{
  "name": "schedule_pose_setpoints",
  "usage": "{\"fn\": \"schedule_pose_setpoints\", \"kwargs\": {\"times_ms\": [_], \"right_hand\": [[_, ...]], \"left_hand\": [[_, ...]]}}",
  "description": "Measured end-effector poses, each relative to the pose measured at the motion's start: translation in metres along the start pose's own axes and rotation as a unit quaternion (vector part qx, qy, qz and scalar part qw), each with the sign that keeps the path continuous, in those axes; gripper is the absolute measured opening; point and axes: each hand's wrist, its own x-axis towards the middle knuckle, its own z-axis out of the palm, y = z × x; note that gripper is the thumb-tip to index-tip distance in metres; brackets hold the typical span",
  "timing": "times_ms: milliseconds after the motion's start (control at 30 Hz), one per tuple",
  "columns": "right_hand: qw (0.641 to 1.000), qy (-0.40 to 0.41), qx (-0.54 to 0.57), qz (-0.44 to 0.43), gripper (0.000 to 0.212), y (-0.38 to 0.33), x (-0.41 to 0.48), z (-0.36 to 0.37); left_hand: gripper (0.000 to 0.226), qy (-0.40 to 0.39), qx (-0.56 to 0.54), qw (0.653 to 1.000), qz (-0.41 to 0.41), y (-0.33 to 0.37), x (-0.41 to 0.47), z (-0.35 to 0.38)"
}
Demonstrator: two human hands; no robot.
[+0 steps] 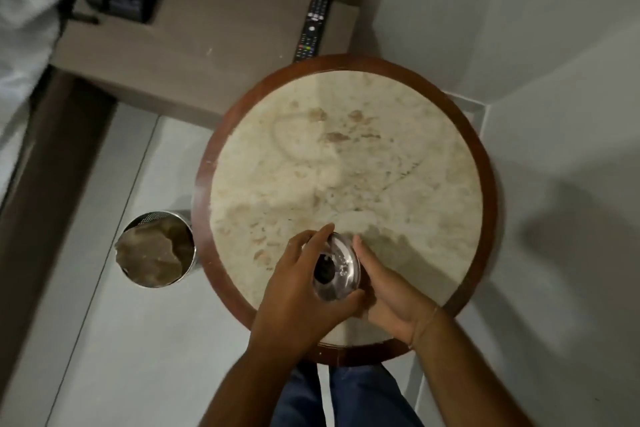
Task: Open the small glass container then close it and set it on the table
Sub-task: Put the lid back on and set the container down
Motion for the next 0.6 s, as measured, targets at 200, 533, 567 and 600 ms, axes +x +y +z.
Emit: {"fn": "schedule_pose_setpoints", "kwargs": {"times_ms": [200,533,567,600], "right_hand": [[0.944,0.277,-0.149,-0.103,0.041,-0.015,-0.006,-0.049],[0.872,0.36,-0.24,-0.231,0.036,-0.024,-0.004,-0.093],[0.871,0.358,-0.241,-0.236,0.034,-0.024,-0.002,-0.094],[0.868,0.358,-0.242,-0.243,0.031,-0.023,-0.001,-0.095]], "left_hand": [[0.105,-0.025,0.162,0.986,0.017,0.006,0.065,0.035],[0.104,-0.008,0.341,0.939,0.04,0.003,0.108,0.064],[0.104,-0.001,0.35,0.936,0.041,0.003,0.109,0.065],[0.103,0.004,0.359,0.932,0.046,0.002,0.11,0.068]]}}
